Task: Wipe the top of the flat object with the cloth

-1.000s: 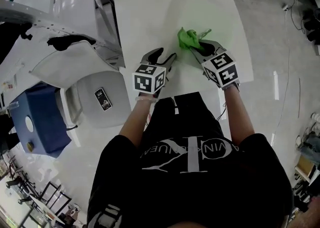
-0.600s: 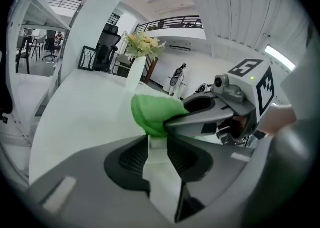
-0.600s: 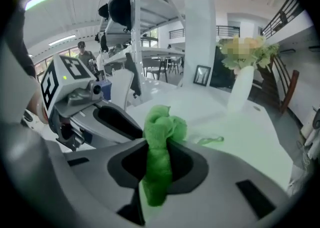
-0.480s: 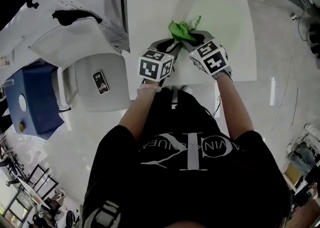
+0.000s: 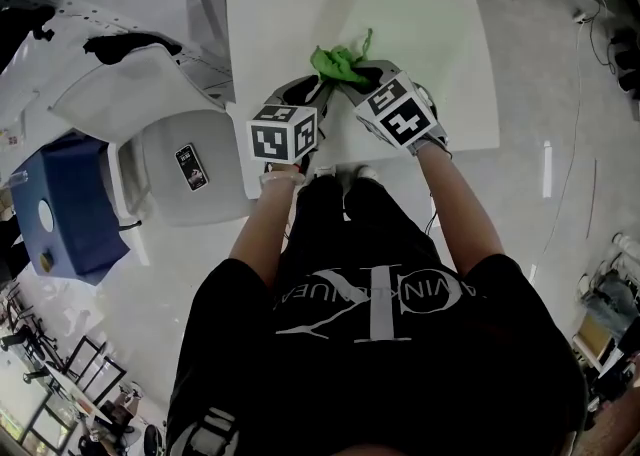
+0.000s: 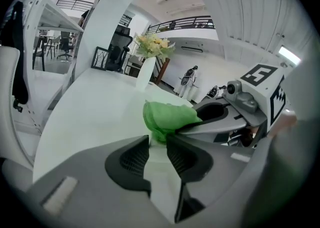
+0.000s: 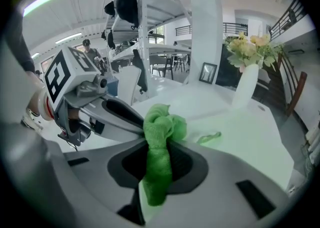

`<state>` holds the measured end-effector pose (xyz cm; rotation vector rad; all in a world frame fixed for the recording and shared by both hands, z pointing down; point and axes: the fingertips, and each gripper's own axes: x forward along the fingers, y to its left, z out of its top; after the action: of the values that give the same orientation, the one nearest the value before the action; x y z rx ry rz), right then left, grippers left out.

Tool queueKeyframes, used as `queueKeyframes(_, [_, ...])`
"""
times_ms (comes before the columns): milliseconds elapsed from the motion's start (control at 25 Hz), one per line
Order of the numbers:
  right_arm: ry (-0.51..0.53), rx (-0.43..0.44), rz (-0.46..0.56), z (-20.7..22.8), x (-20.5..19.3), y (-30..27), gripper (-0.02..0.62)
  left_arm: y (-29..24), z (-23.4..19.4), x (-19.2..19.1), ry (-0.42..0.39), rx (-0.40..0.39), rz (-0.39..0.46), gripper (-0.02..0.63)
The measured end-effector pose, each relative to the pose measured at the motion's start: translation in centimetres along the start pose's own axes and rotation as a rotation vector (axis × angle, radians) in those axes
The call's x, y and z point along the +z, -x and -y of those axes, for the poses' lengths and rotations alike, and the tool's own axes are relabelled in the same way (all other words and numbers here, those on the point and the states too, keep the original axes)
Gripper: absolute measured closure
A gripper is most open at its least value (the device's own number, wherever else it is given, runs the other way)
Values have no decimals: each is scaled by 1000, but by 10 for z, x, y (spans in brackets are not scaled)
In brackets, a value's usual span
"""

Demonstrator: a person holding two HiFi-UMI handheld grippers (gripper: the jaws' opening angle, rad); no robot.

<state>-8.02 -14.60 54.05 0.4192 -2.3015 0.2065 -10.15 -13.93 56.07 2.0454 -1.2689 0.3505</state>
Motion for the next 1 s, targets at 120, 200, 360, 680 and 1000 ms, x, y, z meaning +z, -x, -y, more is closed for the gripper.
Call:
queueKeyframes(120, [-2,3,-4,0,-4,4,532,0,-1,0,-11,22,-2,485])
queueKeyframes(200, [-8,5,-7,0,-10,8,532,1,-2,0,-19,36,-3,486])
queueKeyframes(360, [-24,-3,-18,3,-27,25,532,2,-3,0,-11,54,-3,488])
queueKeyframes(680, [-71,-51,-34,9,-69,66,532,3,-2,-1,-3,77,0,488])
queueKeyframes(1000, [-126,-98,-34,14,-100,94,532,4,-3,-1,-5,95,6,489])
